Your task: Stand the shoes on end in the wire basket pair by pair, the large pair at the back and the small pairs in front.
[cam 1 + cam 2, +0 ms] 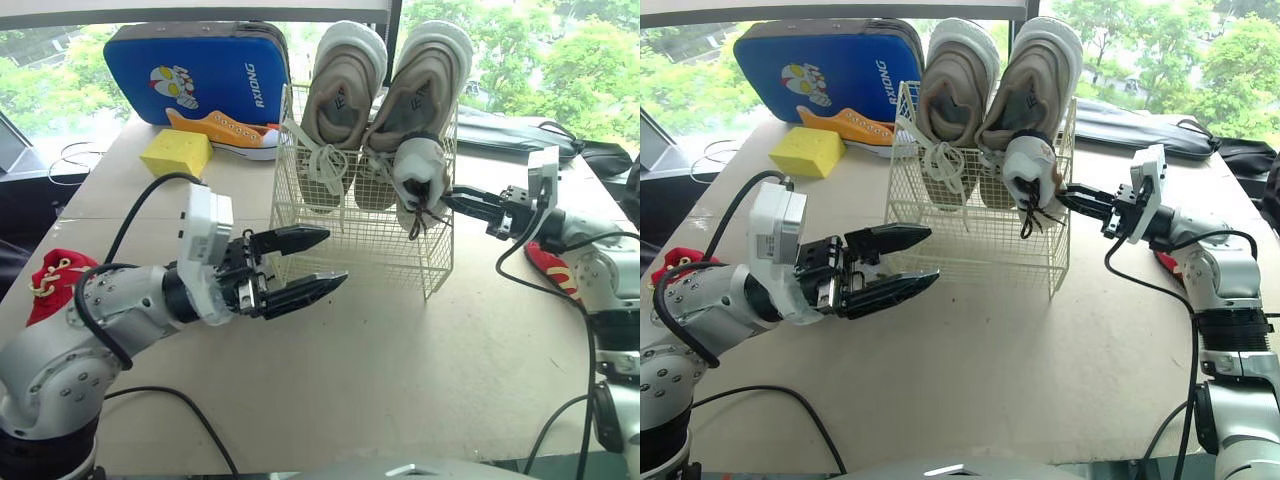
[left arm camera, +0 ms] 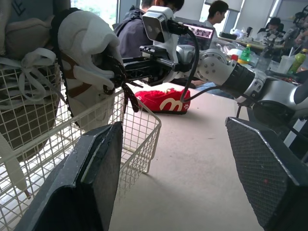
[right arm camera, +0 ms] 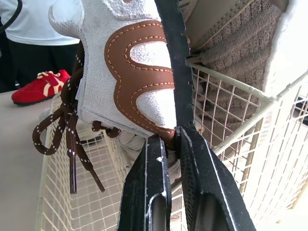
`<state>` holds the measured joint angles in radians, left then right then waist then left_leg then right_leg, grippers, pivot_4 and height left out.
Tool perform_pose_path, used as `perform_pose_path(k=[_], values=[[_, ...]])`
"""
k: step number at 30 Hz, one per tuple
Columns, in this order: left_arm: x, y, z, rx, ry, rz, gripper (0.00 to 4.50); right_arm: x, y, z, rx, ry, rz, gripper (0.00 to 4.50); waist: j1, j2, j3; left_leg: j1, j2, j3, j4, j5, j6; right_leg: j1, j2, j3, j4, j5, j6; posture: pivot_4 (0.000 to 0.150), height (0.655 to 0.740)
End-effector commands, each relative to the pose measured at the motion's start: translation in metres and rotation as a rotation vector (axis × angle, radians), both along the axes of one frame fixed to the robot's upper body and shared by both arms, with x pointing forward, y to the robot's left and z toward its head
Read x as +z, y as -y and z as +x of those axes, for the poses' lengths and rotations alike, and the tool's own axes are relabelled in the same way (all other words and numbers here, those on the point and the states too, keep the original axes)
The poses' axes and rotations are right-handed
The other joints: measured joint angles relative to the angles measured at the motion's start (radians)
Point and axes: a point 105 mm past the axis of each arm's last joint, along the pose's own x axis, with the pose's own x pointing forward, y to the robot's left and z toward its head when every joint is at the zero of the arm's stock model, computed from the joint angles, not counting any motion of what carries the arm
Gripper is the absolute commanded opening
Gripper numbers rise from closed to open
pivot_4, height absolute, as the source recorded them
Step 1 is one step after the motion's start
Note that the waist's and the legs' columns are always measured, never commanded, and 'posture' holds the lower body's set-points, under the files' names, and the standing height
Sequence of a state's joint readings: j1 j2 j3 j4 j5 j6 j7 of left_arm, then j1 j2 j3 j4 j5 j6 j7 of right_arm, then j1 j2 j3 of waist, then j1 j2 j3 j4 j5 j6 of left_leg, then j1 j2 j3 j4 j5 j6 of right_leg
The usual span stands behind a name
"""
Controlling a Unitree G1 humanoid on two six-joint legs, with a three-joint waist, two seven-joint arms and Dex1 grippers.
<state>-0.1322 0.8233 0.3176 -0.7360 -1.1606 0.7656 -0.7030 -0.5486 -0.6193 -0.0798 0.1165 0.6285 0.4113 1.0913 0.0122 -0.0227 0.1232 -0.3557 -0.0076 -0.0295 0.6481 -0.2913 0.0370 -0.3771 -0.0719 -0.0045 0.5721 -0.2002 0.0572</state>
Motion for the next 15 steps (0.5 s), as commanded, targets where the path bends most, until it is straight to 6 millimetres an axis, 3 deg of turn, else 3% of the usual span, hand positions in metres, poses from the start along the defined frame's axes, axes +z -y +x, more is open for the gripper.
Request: perform_pose_path(k=[1,4,8,9,15], values=[[0.007,-0.004,-0.003,0.009,0.041,0.017,3.79,0.007,0.004,0.001,-0.034,0.019,-0.034,0.33,0.000,0.000,0.000,0.000,0.000,0.000,0.000,0.000,0.000,0.000,0.000,0.000,0.000,0.000,0.000,0.150,0.7400],[0.007,-0.008,-0.002,0.023,0.038,0.023,3.81,0.001,0.003,-0.003,-0.034,0.036,-0.098,1.34,0.000,0.000,0.000,0.000,0.000,0.000,0.000,0.000,0.000,0.000,0.000,0.000,0.000,0.000,0.000,0.150,0.7400],[0.005,-0.009,-0.002,0.040,0.035,0.048,3.81,0.001,0.009,-0.003,-0.085,0.045,-0.115,3.32,0.000,0.000,0.000,0.001,0.000,0.001,0.000,0.000,0.000,0.000,0.000,0.000,0.000,0.000,0.000,0.150,0.7400],[0.005,-0.009,-0.003,0.043,0.032,0.048,3.81,0.001,0.011,-0.006,-0.090,0.051,-0.124,3.62,0.000,0.000,0.000,0.001,0.000,0.001,0.000,0.000,0.000,0.000,0.000,0.000,0.000,0.000,0.000,0.150,0.7400],[0.004,-0.011,-0.003,0.090,0.028,0.053,3.81,0.012,0.025,-0.014,-0.169,0.114,-0.142,3.62,0.002,0.000,0.000,0.001,0.000,0.001,0.000,0.000,0.000,0.000,-0.001,0.001,0.000,0.000,0.000,0.150,0.7400]])
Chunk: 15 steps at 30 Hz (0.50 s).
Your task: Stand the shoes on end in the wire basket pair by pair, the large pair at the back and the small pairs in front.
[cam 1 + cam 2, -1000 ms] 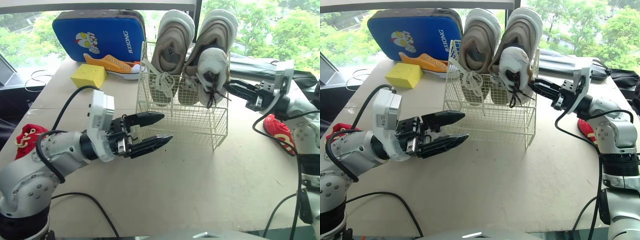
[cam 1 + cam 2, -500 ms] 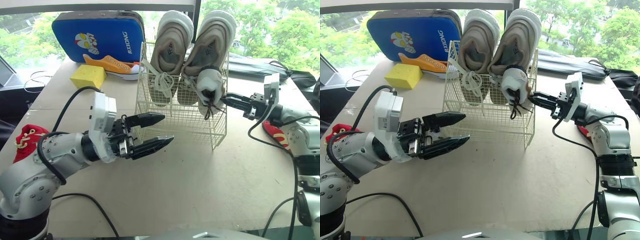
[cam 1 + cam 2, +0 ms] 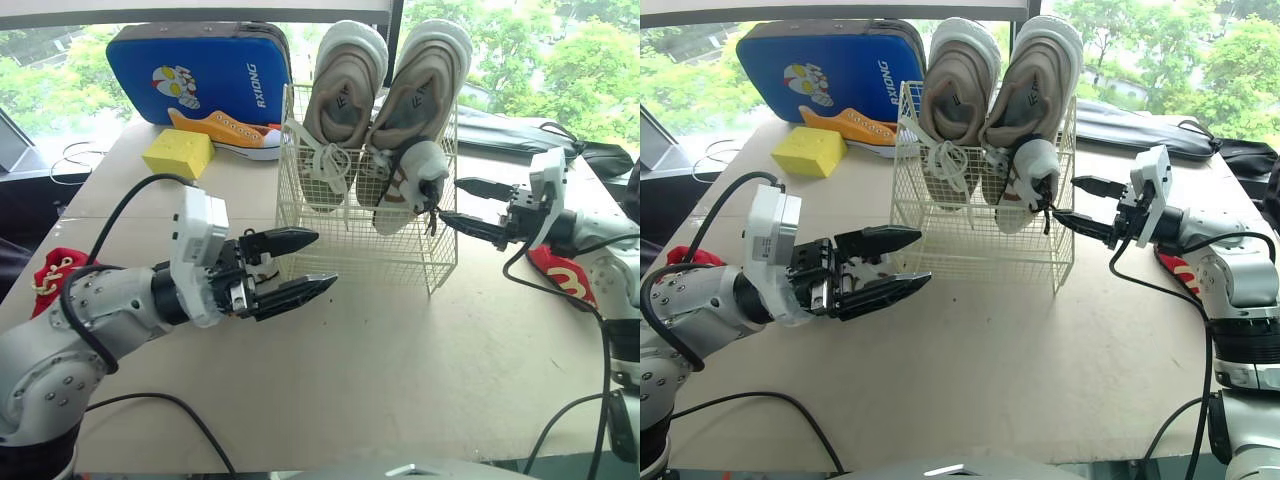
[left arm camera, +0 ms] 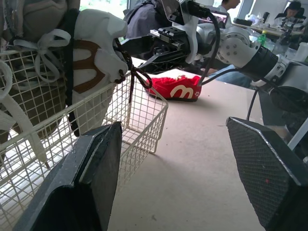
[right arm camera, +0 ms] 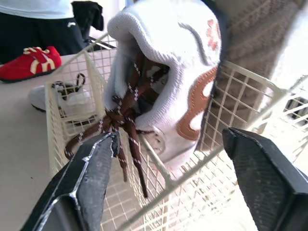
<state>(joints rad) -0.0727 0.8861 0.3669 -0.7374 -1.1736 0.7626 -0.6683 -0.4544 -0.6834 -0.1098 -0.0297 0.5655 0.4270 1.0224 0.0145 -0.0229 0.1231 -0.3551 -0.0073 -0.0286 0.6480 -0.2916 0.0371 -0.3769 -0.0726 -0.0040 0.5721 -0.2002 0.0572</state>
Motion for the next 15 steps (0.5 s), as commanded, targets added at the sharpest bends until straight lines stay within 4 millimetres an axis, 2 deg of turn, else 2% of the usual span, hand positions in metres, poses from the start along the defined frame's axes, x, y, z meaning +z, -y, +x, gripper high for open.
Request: perform_pose_path(k=[1,5,6,8,12,15], values=[[0.007,0.001,-0.006,0.017,0.045,0.007,3.81,0.018,0.014,-0.004,-0.079,0.090,-0.019,3.62,0.000,0.001,0.001,0.000,0.000,0.000,0.000,0.000,0.000,0.000,0.000,0.000,0.000,0.000,0.000,0.150,0.7400],[0.002,-0.006,-0.003,0.092,0.037,-0.009,3.81,0.038,0.020,-0.019,-0.086,0.124,0.022,3.62,-0.001,0.005,0.003,-0.001,0.000,0.001,0.000,0.000,0.000,-0.001,-0.001,0.000,0.000,0.000,0.000,0.150,0.7400],[0.002,-0.011,-0.001,0.134,0.026,-0.046,3.81,0.043,0.017,-0.025,-0.066,0.134,0.024,3.89,-0.001,0.005,0.003,-0.001,0.000,0.001,-0.001,0.000,0.000,-0.001,-0.001,0.000,-0.001,0.000,0.000,0.150,0.7400],[0.003,-0.031,0.008,0.258,0.020,-0.118,3.81,0.052,0.002,-0.037,-0.015,0.154,0.025,4.48,-0.001,0.004,0.003,0.000,0.001,0.000,-0.002,0.000,0.000,-0.001,-0.001,0.000,-0.001,0.000,0.000,0.150,0.7400],[-0.003,-0.087,0.020,0.458,-0.045,-0.096,3.81,0.048,-0.035,-0.073,0.185,0.088,-0.028,4.48,-0.001,0.002,0.001,0.001,0.004,-0.001,-0.005,0.000,0.000,-0.001,-0.005,-0.002,-0.001,0.000,0.000,0.150,0.7400],[-0.020,-0.118,0.019,0.429,-0.239,0.053,3.81,0.037,-0.057,-0.096,0.338,0.027,-0.067,4.48,0.000,0.001,0.001,0.001,0.003,-0.002,-0.006,0.000,-0.001,-0.001,-0.004,-0.004,-0.001,0.000,0.000,0.150,0.7400]])
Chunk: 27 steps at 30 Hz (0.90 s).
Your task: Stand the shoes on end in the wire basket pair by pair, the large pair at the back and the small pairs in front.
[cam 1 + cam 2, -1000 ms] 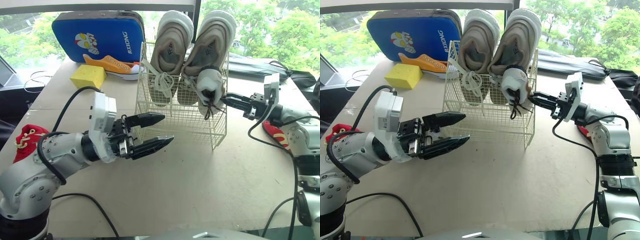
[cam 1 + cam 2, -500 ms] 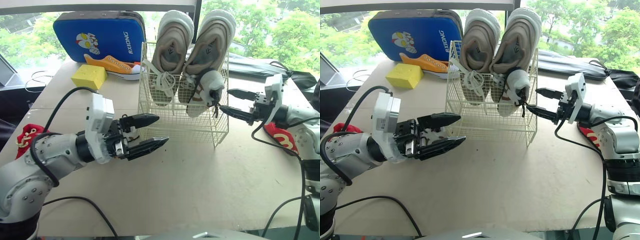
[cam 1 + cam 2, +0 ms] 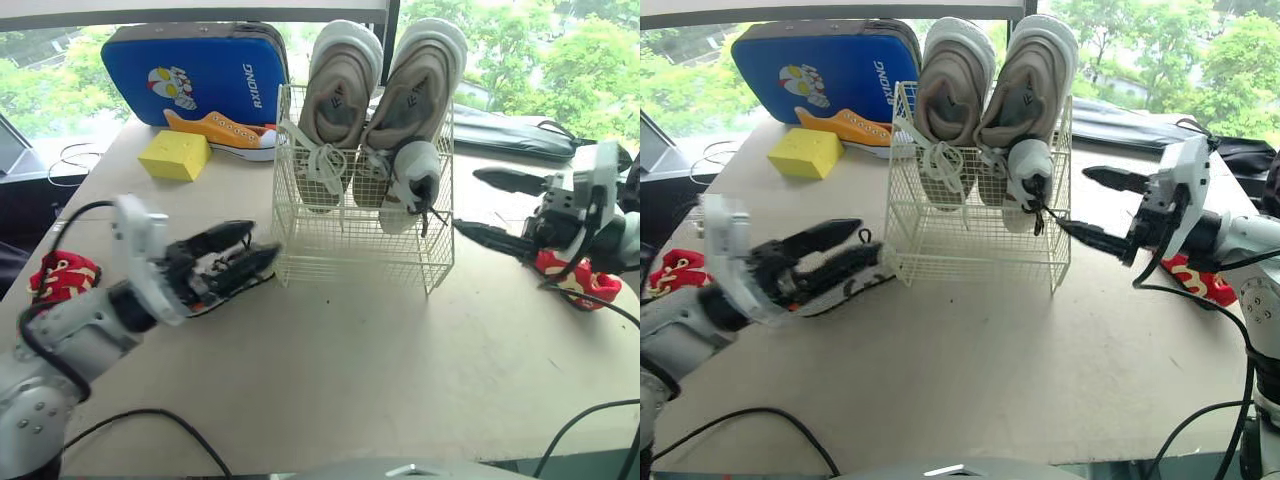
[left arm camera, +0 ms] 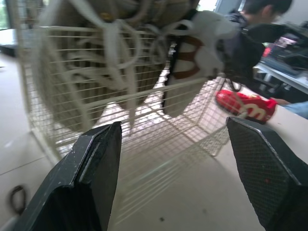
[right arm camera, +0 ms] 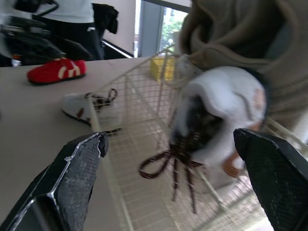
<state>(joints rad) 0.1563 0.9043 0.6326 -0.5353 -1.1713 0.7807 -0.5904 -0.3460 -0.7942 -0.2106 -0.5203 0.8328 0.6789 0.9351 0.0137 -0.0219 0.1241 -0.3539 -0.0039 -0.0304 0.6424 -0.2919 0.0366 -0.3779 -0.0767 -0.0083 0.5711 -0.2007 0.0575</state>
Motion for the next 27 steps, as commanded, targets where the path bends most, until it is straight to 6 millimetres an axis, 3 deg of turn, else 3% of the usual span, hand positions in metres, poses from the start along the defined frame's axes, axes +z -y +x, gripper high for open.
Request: perform_pose_path(k=[1,6,9,13,16,22,27], values=[[-0.009,-0.035,-0.001,-0.040,-0.211,0.105,3.81,-0.007,-0.025,-0.029,0.172,-0.039,-0.040,4.48,0.003,-0.001,0.000,0.000,-0.001,0.000,0.000,0.000,0.000,0.000,0.004,-0.001,0.000,-0.001,0.000,0.150,0.7400],[-0.024,-0.068,0.019,-0.121,-0.457,0.230,3.81,-0.017,-0.040,-0.041,0.260,-0.040,-0.075,4.48,0.006,-0.001,0.000,-0.001,-0.004,0.000,0.000,-0.001,-0.001,-0.001,0.002,-0.001,0.000,-0.005,0.002,0.150,0.7400],[-0.033,-0.079,0.047,-0.186,-0.501,0.308,3.81,-0.014,-0.040,-0.043,0.255,-0.029,-0.073,4.48,0.007,-0.002,0.000,-0.002,-0.006,0.000,0.000,0.000,0.000,-0.002,0.003,-0.001,0.001,-0.002,-0.002,0.150,0.7400],[-0.049,-0.084,0.090,-0.226,-0.553,0.443,3.81,-0.015,-0.040,-0.050,0.221,-0.025,-0.080,4.48,0.012,-0.006,-0.002,-0.006,-0.009,0.001,0.001,0.002,-0.001,-0.004,0.007,-0.003,0.002,-0.002,-0.003,0.150,0.7400],[-0.061,-0.080,0.107,-0.243,-0.599,0.522,3.81,-0.014,-0.040,-0.058,0.183,-0.025,-0.070,4.48,0.008,-0.008,-0.002,-0.008,-0.009,0.001,0.001,0.001,-0.001,-0.005,0.006,-0.003,0.002,-0.002,-0.003,0.150,0.7400],[-0.084,-0.061,0.106,-0.334,-0.751,0.526,3.81,-0.014,-0.035,-0.070,0.097,-0.045,-0.074,4.48,0.000,-0.010,-0.003,-0.008,-0.005,0.000,0.002,-0.002,0.005,-0.005,0.003,-0.003,0.002,-0.002,-0.002,0.150,0.7400],[-0.099,-0.064,0.091,-0.401,-0.805,0.572,3.81,-0.014,-0.031,-0.075,0.042,-0.058,-0.071,4.48,-0.003,-0.010,-0.004,-0.008,-0.005,0.001,0.006,-0.004,0.008,-0.005,-0.009,-0.005,0.002,-0.002,-0.001,0.150,0.7400]])
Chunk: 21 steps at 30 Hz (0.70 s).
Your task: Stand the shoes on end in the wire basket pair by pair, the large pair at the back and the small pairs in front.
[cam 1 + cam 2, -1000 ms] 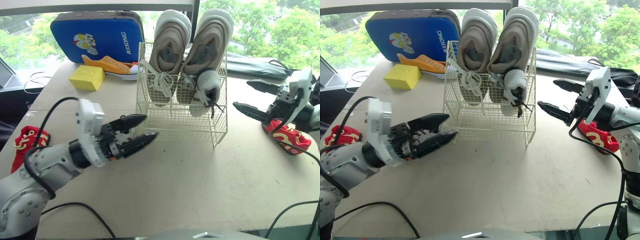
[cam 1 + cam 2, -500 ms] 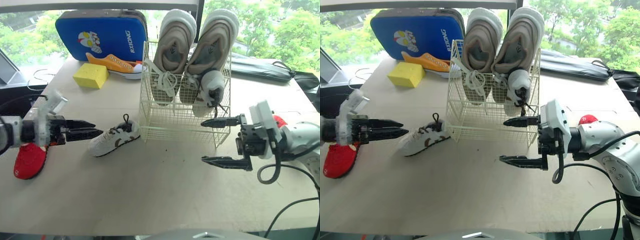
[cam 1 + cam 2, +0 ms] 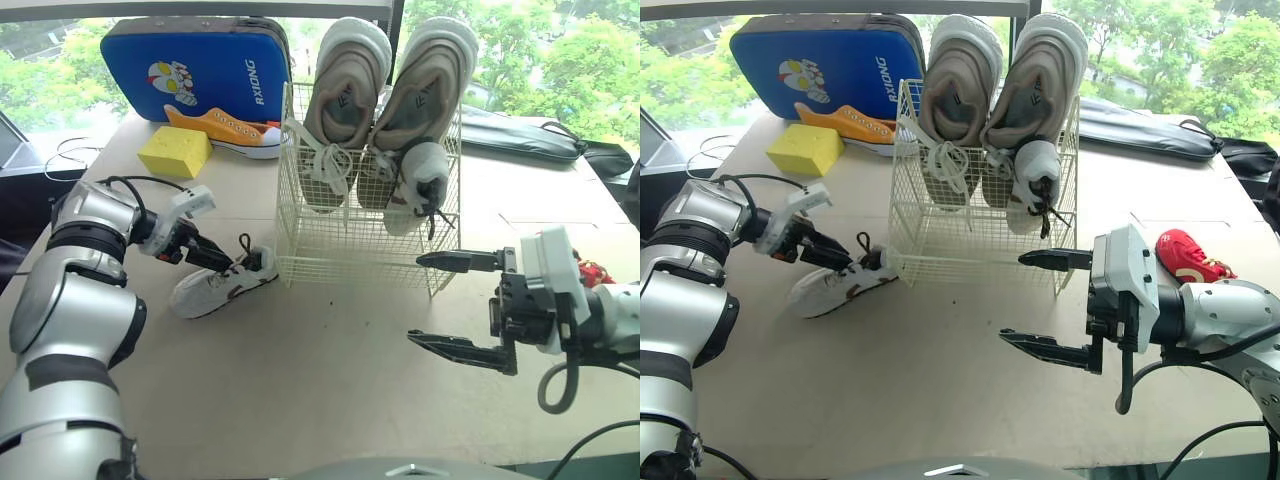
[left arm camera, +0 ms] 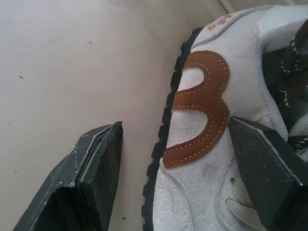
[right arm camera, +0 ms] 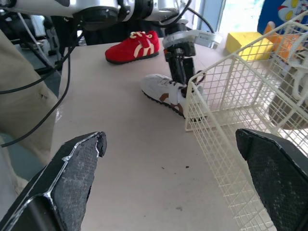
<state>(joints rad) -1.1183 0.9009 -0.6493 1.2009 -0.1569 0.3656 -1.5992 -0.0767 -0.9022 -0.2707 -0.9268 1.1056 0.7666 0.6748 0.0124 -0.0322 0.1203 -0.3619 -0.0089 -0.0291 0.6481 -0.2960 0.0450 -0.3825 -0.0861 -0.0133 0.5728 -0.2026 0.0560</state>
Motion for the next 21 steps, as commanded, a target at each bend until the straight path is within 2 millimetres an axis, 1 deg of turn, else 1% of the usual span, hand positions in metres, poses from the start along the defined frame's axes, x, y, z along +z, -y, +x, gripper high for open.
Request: perform_pose_path(k=[1,3,5,6,7,8,10,12,13,16,19,21], values=[[-0.018,-0.002,-0.016,-0.054,-0.096,0.028,3.81,0.007,0.001,-0.005,-0.019,0.037,0.005,4.48,-0.002,0.001,-0.001,0.000,0.000,0.001,0.000,0.000,0.000,0.000,-0.002,0.000,0.000,0.000,0.000,0.150,0.7400],[-0.025,-0.003,-0.028,-0.088,-0.130,0.024,3.81,0.007,0.000,-0.005,-0.021,0.034,0.006,4.48,-0.004,0.002,-0.001,0.000,0.000,0.002,0.000,0.000,0.000,0.000,-0.004,0.000,0.000,0.000,0.000,0.150,0.7400],[-0.033,-0.003,-0.040,-0.128,-0.168,0.018,3.29,0.006,-0.001,-0.004,-0.013,0.032,0.005,4.50,-0.009,0.003,-0.002,0.001,0.001,0.002,0.000,-0.001,0.000,0.000,-0.005,0.000,0.000,0.000,0.000,0.150,0.7400],[-0.036,-0.002,-0.045,-0.137,-0.180,0.004,3.11,0.006,-0.001,-0.003,-0.007,0.031,0.004,4.50,-0.013,0.005,-0.004,0.001,0.001,0.002,0.000,-0.001,0.001,0.000,-0.005,0.000,0.000,0.000,0.000,0.150,0.7400],[-0.037,0.000,-0.048,-0.134,-0.196,-0.016,2.71,0.006,-0.001,-0.003,-0.001,0.031,0.001,4.50,-0.014,0.007,-0.005,0.001,0.001,0.002,-0.001,-0.001,0.001,-0.001,-0.005,0.000,0.000,0.000,0.000,0.150,0.7400],[-0.038,0.003,-0.053,-0.129,-0.213,-0.046,2.43,0.005,-0.001,-0.002,0.008,0.029,-0.003,4.50,-0.015,0.008,-0.006,0.001,0.001,0.002,-0.001,-0.001,0.001,-0.001,-0.006,-0.001,0.000,0.000,0.000,0.150,0.7400],[-0.036,0.006,-0.059,-0.107,-0.229,-0.100,1.49,0.004,0.000,-0.001,0.021,0.027,-0.013,4.50,-0.019,0.010,-0.007,0.001,0.001,0.002,-0.001,-0.001,0.001,-0.001,-0.006,-0.001,0.000,0.000,0.000,0.150,0.7400],[-0.025,0.008,-0.065,-0.051,-0.221,-0.203,0.72,0.004,0.000,0.001,0.037,0.028,-0.018,4.50,-0.025,0.011,-0.007,0.001,0.001,0.002,-0.001,-0.001,0.001,0.000,-0.005,-0.001,0.000,0.000,0.000,0.150,0.7400],[-0.018,0.008,-0.068,-0.025,-0.214,-0.249,0.58,0.005,0.001,0.002,0.043,0.028,-0.019,4.50,-0.028,0.011,-0.007,0.001,0.001,0.003,-0.001,-0.001,0.001,-0.001,-0.005,-0.001,0.000,0.000,0.000,0.150,0.7400],[0.012,0.005,-0.083,0.054,-0.183,-0.395,0.57,0.004,0.001,0.004,0.064,0.027,-0.021,4.50,-0.033,0.009,-0.005,0.001,0.001,0.004,-0.001,-0.001,0.002,-0.002,-0.004,-0.001,0.000,0.000,0.000,0.150,0.7400],[0.038,0.001,-0.101,0.136,-0.143,-0.493,0.56,0.002,0.001,0.008,0.085,0.024,-0.016,4.50,-0.024,-0.001,0.000,0.000,0.003,0.002,-0.001,-0.001,0.002,-0.004,-0.002,-0.004,0.001,0.000,0.000,0.150,0.7400],[0.054,0.002,-0.109,0.203,-0.109,-0.568,0.56,0.001,0.001,0.011,0.099,0.024,-0.009,4.50,-0.019,0.000,0.000,-0.001,0.004,0.001,0.000,-0.001,0.001,-0.003,-0.003,-0.008,0.001,0.000,0.000,0.150,0.7400]])
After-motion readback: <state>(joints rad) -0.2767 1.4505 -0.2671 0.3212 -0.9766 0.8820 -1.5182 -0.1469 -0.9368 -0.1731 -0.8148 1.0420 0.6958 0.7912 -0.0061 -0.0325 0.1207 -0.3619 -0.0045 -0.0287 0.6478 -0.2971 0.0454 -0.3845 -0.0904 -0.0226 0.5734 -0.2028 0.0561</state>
